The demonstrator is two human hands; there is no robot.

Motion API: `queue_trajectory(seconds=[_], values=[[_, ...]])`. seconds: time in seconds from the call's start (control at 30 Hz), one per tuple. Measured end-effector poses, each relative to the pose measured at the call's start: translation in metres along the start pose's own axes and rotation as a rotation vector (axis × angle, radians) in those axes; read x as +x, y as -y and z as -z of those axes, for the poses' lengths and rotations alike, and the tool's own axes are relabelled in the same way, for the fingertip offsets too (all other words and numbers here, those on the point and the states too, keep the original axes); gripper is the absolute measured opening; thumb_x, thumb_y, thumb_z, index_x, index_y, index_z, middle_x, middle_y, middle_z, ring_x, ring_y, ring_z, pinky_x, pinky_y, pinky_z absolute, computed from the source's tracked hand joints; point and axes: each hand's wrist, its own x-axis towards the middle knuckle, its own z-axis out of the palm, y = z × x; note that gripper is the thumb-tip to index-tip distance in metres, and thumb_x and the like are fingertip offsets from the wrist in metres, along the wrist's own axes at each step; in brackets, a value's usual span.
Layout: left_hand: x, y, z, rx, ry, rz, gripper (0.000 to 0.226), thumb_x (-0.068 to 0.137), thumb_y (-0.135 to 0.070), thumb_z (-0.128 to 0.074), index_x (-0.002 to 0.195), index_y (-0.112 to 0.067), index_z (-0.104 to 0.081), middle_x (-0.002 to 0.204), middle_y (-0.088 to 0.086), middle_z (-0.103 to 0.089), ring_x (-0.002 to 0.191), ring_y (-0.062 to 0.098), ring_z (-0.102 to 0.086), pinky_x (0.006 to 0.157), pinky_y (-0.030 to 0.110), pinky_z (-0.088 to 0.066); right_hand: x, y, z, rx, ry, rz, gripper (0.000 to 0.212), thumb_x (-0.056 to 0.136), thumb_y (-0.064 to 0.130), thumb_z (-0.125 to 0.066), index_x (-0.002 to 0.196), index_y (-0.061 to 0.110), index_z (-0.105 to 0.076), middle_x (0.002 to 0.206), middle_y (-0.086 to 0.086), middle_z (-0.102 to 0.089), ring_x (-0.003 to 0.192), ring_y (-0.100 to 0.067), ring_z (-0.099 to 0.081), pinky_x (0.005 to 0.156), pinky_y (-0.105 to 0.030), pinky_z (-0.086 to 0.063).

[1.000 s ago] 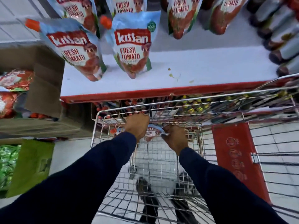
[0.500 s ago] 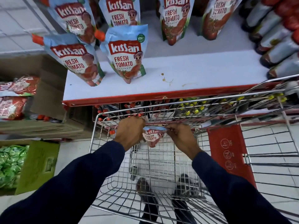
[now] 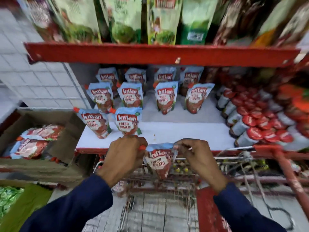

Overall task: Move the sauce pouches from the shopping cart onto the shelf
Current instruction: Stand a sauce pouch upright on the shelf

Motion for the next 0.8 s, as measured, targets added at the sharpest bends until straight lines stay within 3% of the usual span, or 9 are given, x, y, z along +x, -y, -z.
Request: queue_trajectory(seconds=[0.07, 0.23, 0.33, 0.4, 0.47, 0.57, 0.63, 0.67, 0.8], values=[[0.018, -0.012, 0.019, 0.0, -0.038, 0.007, 0.021, 0.083, -0.037, -0.065, 0.104, -0.034, -0.068, 0.098, -0.004, -0.074, 0.092, 0.026, -0.068, 0.067, 0.034, -0.053, 0.016, 0.007, 0.022, -0.008, -0.049, 0.035, 0.009, 0.087, 0.026, -0.069, 0.084, 0.025, -0.077, 0.065, 0.021, -0.068, 0.069, 0.007, -0.065, 0.058, -0.01, -0.046], [0.065, -0.03, 0.042, 0.01, -0.127, 0.025, 0.017, 0.084, -0.032, -0.066, 0.099, -0.026, -0.071, 0.093, 0.001, -0.075, 0.09, 0.03, -0.068, 0.065, 0.035, -0.049, 0.055, 0.009, 0.054, -0.049, -0.135, 0.083, 0.011, 0.088, 0.026, -0.07, 0.085, 0.02, -0.078, 0.062, 0.007, -0.07, 0.061, -0.008, -0.066, 0.06, -0.033, -0.054], [0.096, -0.031, 0.038, -0.007, -0.151, 0.044, 0.019, 0.083, -0.029, -0.069, 0.101, -0.025, -0.073, 0.093, 0.004, -0.075, 0.088, 0.031, -0.067, 0.064, 0.032, -0.047, 0.079, 0.002, 0.058, -0.066, -0.18, 0.072, 0.007, 0.086, 0.023, -0.073, 0.085, 0.021, -0.079, 0.057, 0.019, -0.063, 0.059, 0.001, -0.064, 0.057, -0.017, -0.05], [0.116, -0.032, 0.034, -0.011, -0.178, 0.064, 0.012, 0.082, -0.02, -0.066, 0.092, -0.018, -0.072, 0.089, 0.009, -0.071, 0.083, 0.033, -0.065, 0.07, 0.036, -0.053, 0.092, -0.004, 0.055, -0.065, -0.189, 0.063, 0.006, 0.085, 0.019, -0.073, 0.083, 0.018, -0.079, 0.055, 0.022, -0.06, 0.056, 0.003, -0.061, 0.056, -0.011, -0.044], [0.131, -0.032, 0.029, 0.039, -0.141, 0.065, 0.008, 0.08, -0.012, -0.06, 0.076, -0.011, -0.067, 0.079, 0.013, -0.061, 0.072, 0.033, -0.056, 0.072, 0.041, -0.054, 0.103, -0.01, 0.051, -0.078, -0.192, 0.047, 0.007, 0.085, 0.017, -0.073, 0.083, 0.013, -0.079, 0.058, 0.012, -0.066, 0.057, -0.004, -0.063, 0.059, -0.023, -0.05], [0.147, -0.031, 0.019, 0.112, -0.117, 0.061, 0.024, 0.075, -0.01, -0.062, 0.055, -0.016, -0.051, 0.066, 0.01, -0.05, 0.062, 0.032, -0.05, 0.065, 0.04, -0.049, 0.114, -0.021, 0.044, -0.114, -0.201, 0.032, 0.009, 0.086, 0.014, -0.072, 0.086, 0.008, -0.079, 0.068, -0.005, -0.074, 0.064, -0.02, -0.067, 0.064, -0.029, -0.052], [0.152, -0.03, 0.012, 0.087, -0.109, 0.083, 0.005, 0.076, -0.013, -0.068, 0.077, -0.016, -0.072, 0.074, 0.011, -0.063, 0.07, 0.034, -0.061, 0.066, 0.039, -0.051, 0.119, -0.026, 0.04, -0.12, -0.193, 0.02, 0.01, 0.087, 0.013, -0.07, 0.086, 0.006, -0.078, 0.068, -0.006, -0.073, 0.064, -0.021, -0.066, 0.063, -0.027, -0.048], [0.153, -0.029, 0.008, 0.066, -0.097, 0.093, 0.012, 0.077, -0.014, -0.07, 0.088, -0.017, -0.076, 0.082, 0.012, -0.07, 0.076, 0.035, -0.065, 0.066, 0.039, -0.051, 0.121, -0.028, 0.038, -0.123, -0.188, 0.012, 0.01, 0.087, 0.012, -0.07, 0.086, 0.006, -0.078, 0.069, -0.006, -0.072, 0.064, -0.02, -0.064, 0.064, -0.025, -0.045], [0.156, -0.028, 0.001, 0.054, -0.04, 0.094, 0.015, 0.081, -0.013, -0.069, 0.096, -0.013, -0.074, 0.091, 0.013, -0.073, 0.084, 0.037, -0.068, 0.068, 0.04, -0.053, 0.125, -0.035, 0.031, -0.116, -0.169, -0.016, 0.012, 0.088, 0.011, -0.068, 0.088, 0.005, -0.078, 0.075, -0.01, -0.076, 0.065, -0.02, -0.065, 0.066, -0.028, -0.051]])
